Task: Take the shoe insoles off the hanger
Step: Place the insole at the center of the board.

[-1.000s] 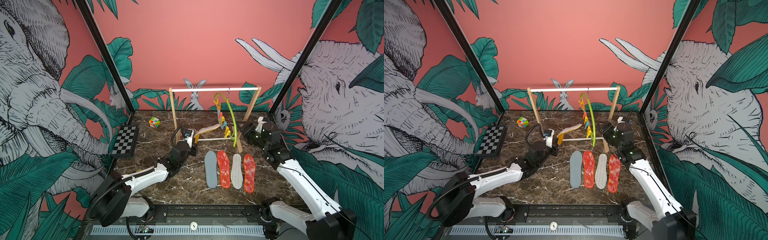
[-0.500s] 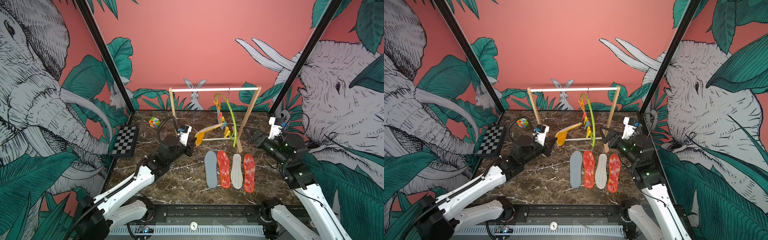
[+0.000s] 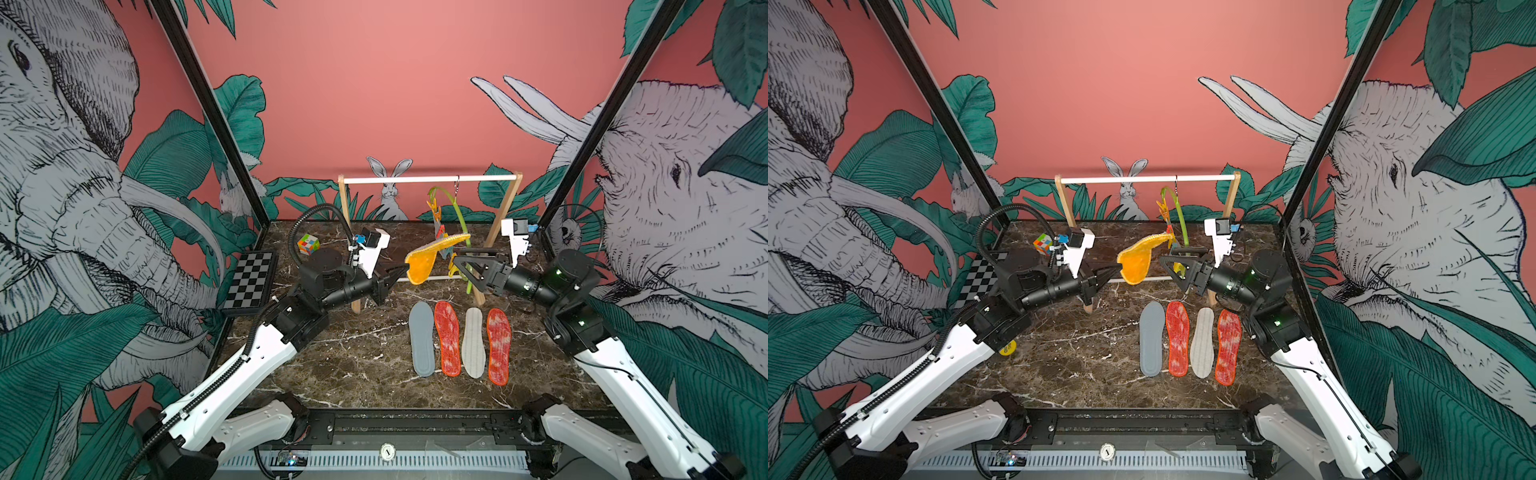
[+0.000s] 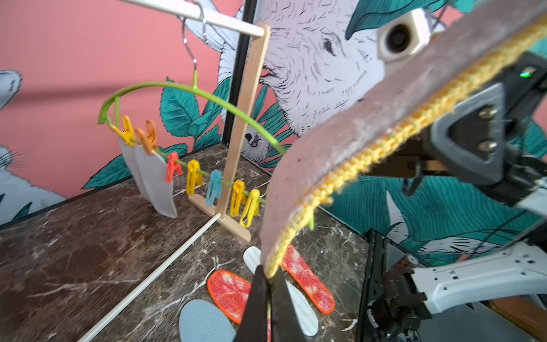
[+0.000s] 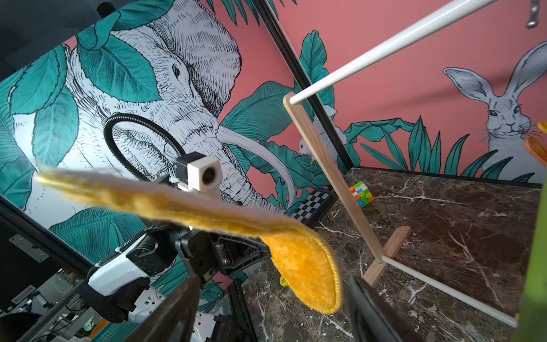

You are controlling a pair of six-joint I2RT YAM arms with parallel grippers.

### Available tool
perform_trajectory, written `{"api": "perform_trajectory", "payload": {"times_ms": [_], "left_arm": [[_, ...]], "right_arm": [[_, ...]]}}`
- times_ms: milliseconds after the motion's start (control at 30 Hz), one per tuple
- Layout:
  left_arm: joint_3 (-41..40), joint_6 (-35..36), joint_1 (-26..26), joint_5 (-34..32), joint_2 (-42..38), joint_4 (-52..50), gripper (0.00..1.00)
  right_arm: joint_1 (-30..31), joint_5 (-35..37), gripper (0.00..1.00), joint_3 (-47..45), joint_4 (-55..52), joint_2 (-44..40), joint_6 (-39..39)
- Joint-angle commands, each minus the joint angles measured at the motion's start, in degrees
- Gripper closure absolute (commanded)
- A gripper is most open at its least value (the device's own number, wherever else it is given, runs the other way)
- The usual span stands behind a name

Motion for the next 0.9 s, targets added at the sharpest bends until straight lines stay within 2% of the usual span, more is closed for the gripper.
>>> {"api": "perform_trajectory", "payload": {"times_ms": [0, 233, 667, 700, 867], "left_arm": [[2.92, -1.53, 0.23, 7.12, 0.52, -2.64, 1.0], [4.49, -2.4, 0.23, 10.95, 0.51, -3.46, 1.0], [3.18, -1.12, 0.23, 9.9, 0.19, -4.92, 1.0], [3.12, -1.07, 0.23, 7.84, -0.04, -4.92, 1.0], [2.26, -0.07, 0.23, 5.13, -1.11, -5.67, 1.0]], "right_arm": [[0.66, -1.45, 0.23, 2.05, 3.1, 1.1, -1.79], [1.33, -1.79, 0.32, 3.4, 5.42, 4.87, -0.72], [3.98, -5.37, 0.7, 4.67, 11.8, 8.48, 4.0], [4.23, -5.4, 0.72, 4.87, 11.74, 8.71, 3.95], [4.94, -3.77, 0.8, 4.98, 11.21, 8.95, 4.09]]}}
